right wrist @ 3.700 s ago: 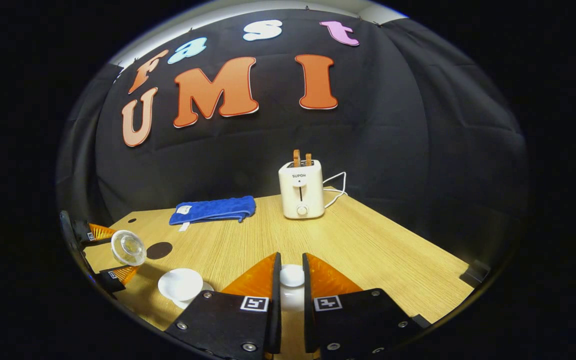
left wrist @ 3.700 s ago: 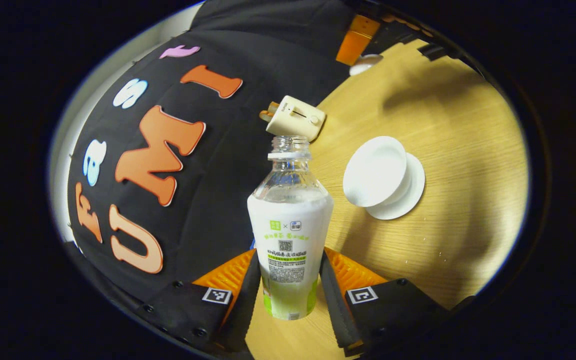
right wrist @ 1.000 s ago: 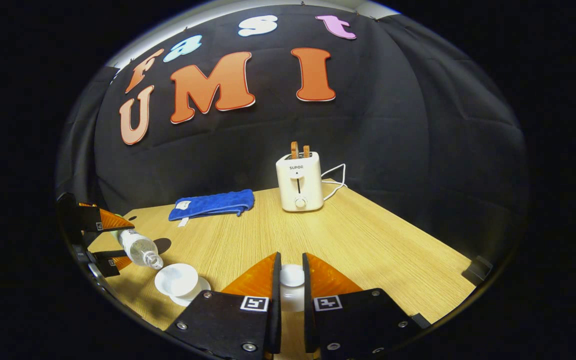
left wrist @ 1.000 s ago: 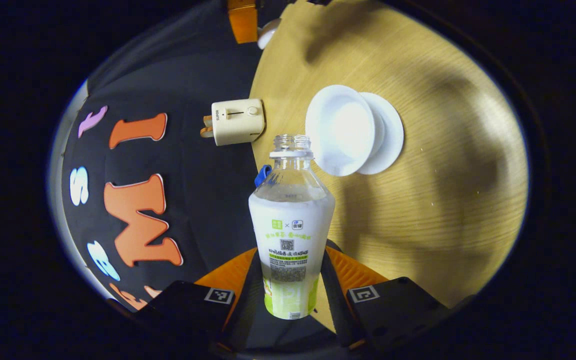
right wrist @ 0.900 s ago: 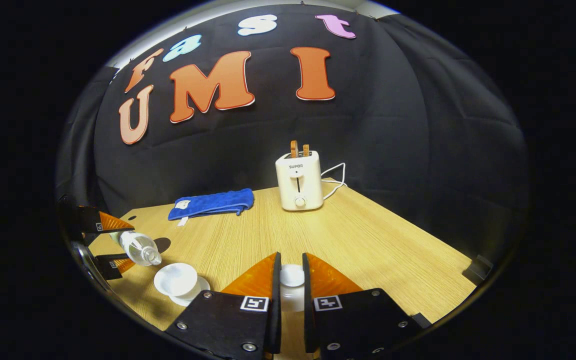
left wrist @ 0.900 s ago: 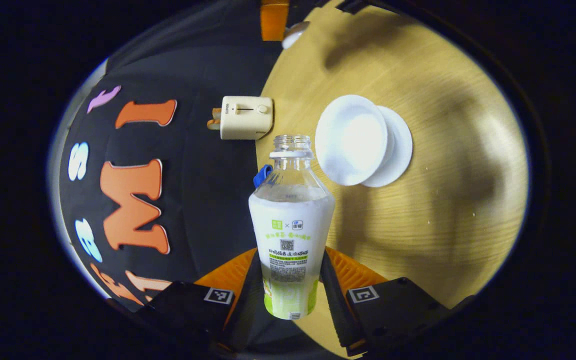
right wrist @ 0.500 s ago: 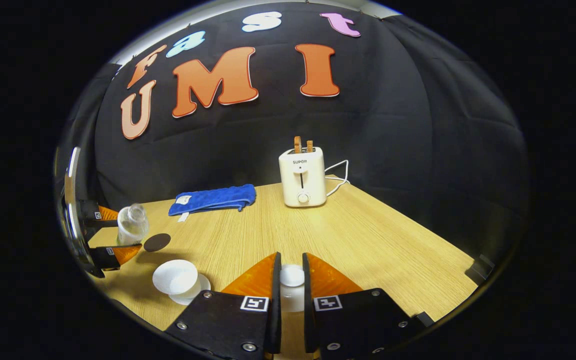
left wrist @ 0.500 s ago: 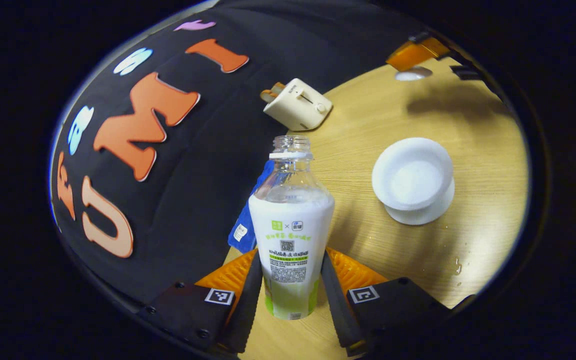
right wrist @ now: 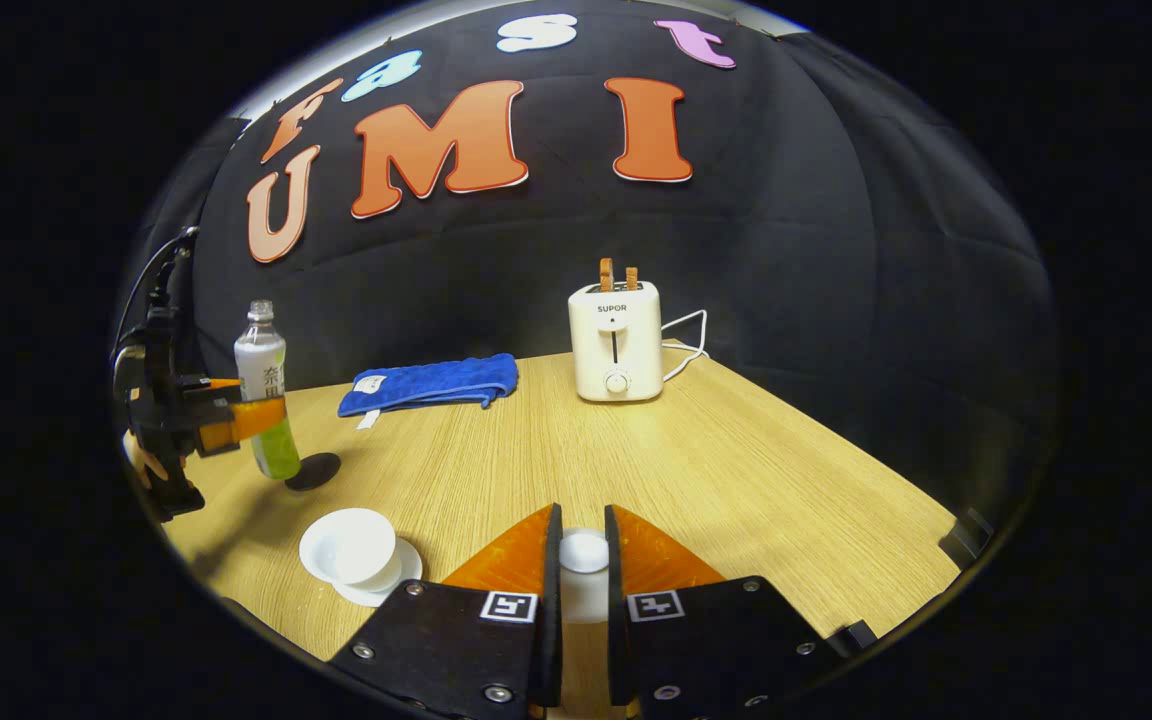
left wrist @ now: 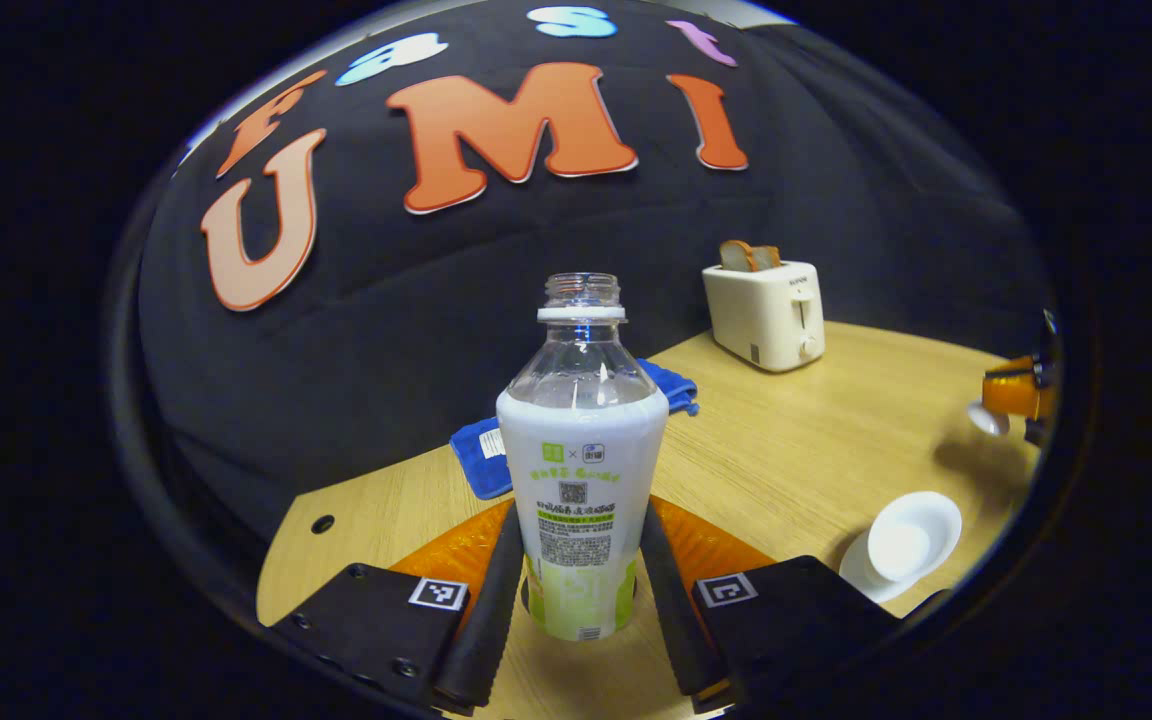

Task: Open the teacup lid with one hand, grasp the water bottle and pour water into the teacup with the other hand; after pouring, place the water bottle on the coaster and then close the teacup lid.

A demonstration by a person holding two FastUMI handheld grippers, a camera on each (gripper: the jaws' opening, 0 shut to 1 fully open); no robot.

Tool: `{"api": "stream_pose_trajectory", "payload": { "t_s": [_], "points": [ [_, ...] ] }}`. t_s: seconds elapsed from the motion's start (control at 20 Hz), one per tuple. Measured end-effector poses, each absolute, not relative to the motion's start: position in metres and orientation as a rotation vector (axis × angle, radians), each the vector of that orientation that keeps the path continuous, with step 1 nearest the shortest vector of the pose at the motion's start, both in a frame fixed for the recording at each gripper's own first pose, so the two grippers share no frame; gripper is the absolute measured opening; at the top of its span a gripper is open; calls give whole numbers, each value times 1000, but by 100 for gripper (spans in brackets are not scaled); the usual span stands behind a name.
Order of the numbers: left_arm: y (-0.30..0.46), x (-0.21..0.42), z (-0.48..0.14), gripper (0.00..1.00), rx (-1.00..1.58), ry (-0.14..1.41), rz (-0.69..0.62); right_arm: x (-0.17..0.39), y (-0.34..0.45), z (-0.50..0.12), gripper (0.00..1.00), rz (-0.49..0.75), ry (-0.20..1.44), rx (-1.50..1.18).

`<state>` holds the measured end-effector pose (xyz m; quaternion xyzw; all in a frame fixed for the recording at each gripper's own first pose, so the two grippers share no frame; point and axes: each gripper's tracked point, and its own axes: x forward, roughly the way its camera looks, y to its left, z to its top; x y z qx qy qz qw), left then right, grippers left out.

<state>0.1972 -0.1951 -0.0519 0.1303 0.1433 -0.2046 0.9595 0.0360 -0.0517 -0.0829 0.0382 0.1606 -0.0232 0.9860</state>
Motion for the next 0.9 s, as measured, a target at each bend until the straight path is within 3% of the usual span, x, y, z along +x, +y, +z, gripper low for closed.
{"api": "stream_pose_trajectory", "payload": {
  "t_s": [0.05, 0.1, 0.2, 0.35, 0.9],
  "points": [
    [-191, 206, -51, 69, 187, 287, -399, 37, -51, -84, 19, -46, 325, 80],
    [-183, 216, -54, 65, 116, 275, -372, 37, -52, -85, 19, -45, 328, 81],
    [-165, 238, -58, 69, 26, 251, -312, 37, -54, -88, 19, -49, 334, 82],
    [-149, 251, -81, 67, -11, 268, -273, 40, -59, -91, 18, -61, 344, 86],
    [-165, 240, -90, 70, 4, 288, -321, 43, -60, -104, 19, -71, 381, 79]
  ]
}}
